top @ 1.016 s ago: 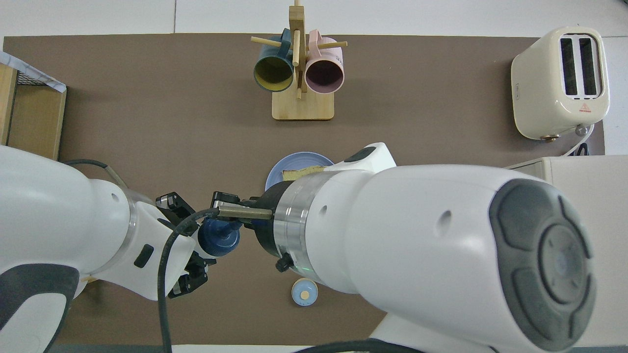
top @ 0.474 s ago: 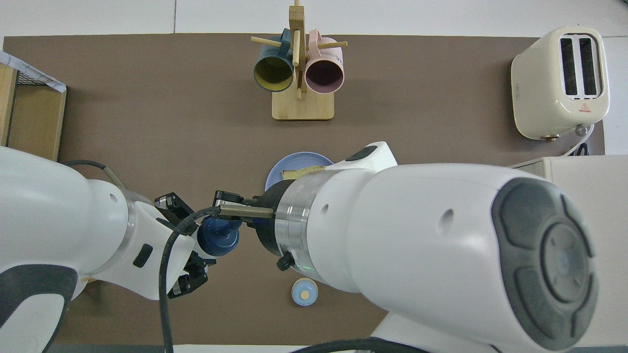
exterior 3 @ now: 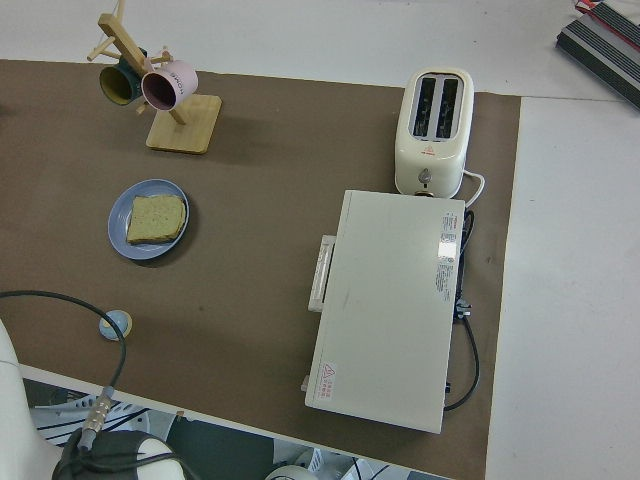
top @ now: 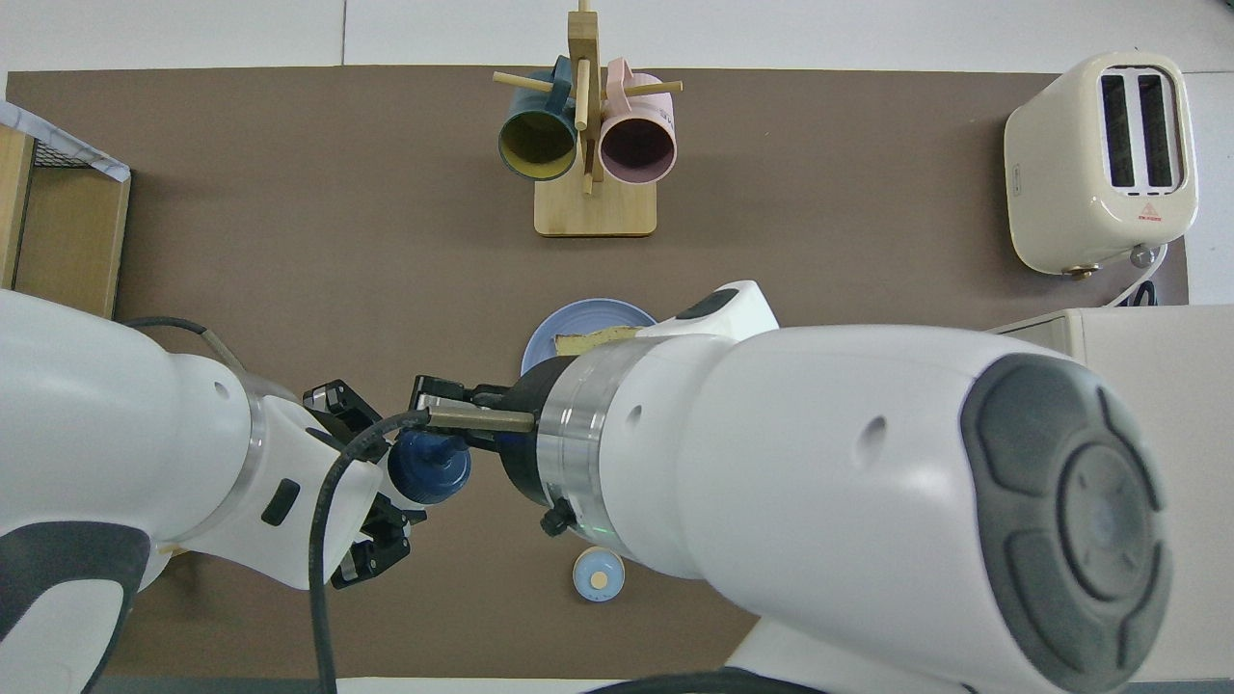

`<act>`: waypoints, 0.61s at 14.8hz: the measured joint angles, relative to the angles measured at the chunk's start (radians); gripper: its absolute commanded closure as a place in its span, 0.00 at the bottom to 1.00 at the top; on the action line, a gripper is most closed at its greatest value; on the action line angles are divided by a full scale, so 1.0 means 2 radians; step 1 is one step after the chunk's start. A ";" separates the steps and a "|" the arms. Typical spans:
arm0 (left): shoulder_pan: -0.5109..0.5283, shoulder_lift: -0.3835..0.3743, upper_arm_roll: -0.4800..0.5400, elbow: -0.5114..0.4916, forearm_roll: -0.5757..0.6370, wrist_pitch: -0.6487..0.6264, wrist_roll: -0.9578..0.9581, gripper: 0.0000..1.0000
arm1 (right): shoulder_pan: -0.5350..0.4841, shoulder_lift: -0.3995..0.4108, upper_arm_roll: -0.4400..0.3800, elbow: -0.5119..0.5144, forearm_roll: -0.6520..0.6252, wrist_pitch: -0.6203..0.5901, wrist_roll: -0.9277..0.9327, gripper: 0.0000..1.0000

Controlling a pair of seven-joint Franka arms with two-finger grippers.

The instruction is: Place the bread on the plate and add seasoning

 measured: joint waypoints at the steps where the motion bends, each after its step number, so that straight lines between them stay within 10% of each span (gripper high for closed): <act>1: 0.000 0.000 0.000 0.000 -0.001 0.000 0.000 0.59 | 0.000 0.000 0.000 0.000 0.000 0.000 0.000 0.63; 9: 0.000 0.000 0.000 0.000 -0.007 -0.001 -0.003 0.60 | 0.001 0.000 0.001 -0.002 -0.001 0.000 0.000 1.00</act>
